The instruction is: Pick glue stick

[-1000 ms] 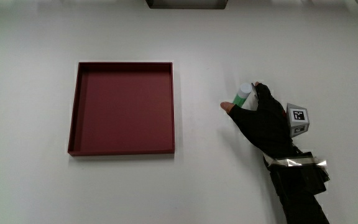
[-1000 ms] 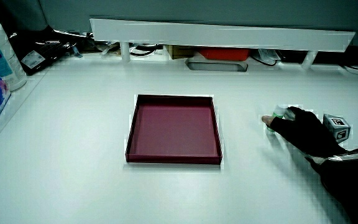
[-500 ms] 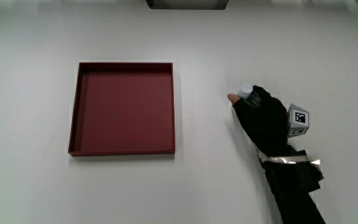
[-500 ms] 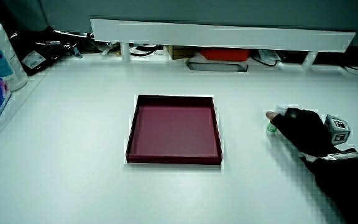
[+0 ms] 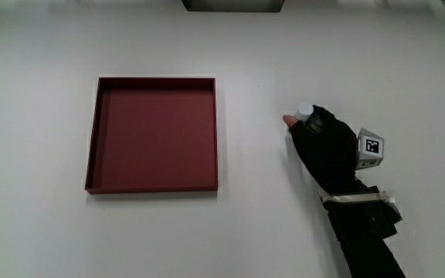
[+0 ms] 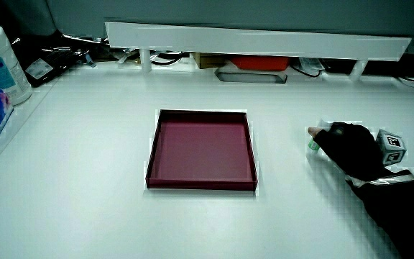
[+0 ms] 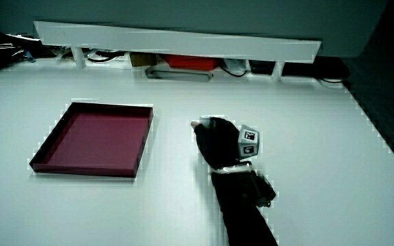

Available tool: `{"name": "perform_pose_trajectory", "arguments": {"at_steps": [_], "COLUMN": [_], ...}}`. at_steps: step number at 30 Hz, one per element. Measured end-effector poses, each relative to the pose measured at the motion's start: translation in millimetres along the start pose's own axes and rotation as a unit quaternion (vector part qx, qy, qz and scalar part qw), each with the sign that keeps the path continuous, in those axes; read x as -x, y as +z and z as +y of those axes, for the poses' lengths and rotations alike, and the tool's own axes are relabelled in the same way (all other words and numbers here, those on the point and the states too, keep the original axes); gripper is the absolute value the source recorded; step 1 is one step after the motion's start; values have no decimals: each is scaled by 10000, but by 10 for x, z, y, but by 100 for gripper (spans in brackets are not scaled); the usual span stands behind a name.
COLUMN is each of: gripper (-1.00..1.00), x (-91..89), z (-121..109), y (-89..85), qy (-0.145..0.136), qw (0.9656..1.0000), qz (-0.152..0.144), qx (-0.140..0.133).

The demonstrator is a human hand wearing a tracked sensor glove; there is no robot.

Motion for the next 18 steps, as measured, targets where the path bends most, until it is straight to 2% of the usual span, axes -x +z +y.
{"name": "perform_pose_trajectory", "arguments": {"at_steps": [4,5,7,9,15,16,18], "gripper": [100,100,100,100,100,100,100], "x": [192,251,352,427,772,835,899], "z": [-7,-5,-12,0,-24,-34,-37], "y": [-74,-104,-164,-244,-550,-610,-717], "qy": [110,275,304,448,760,931,978], "qw": [9997,9993,9990,9980,9931,9912,9895], "qz": [-137,-131,-162,-145,-204,-61,-144], "qx": [156,194,300,426,870,944,1054]}}
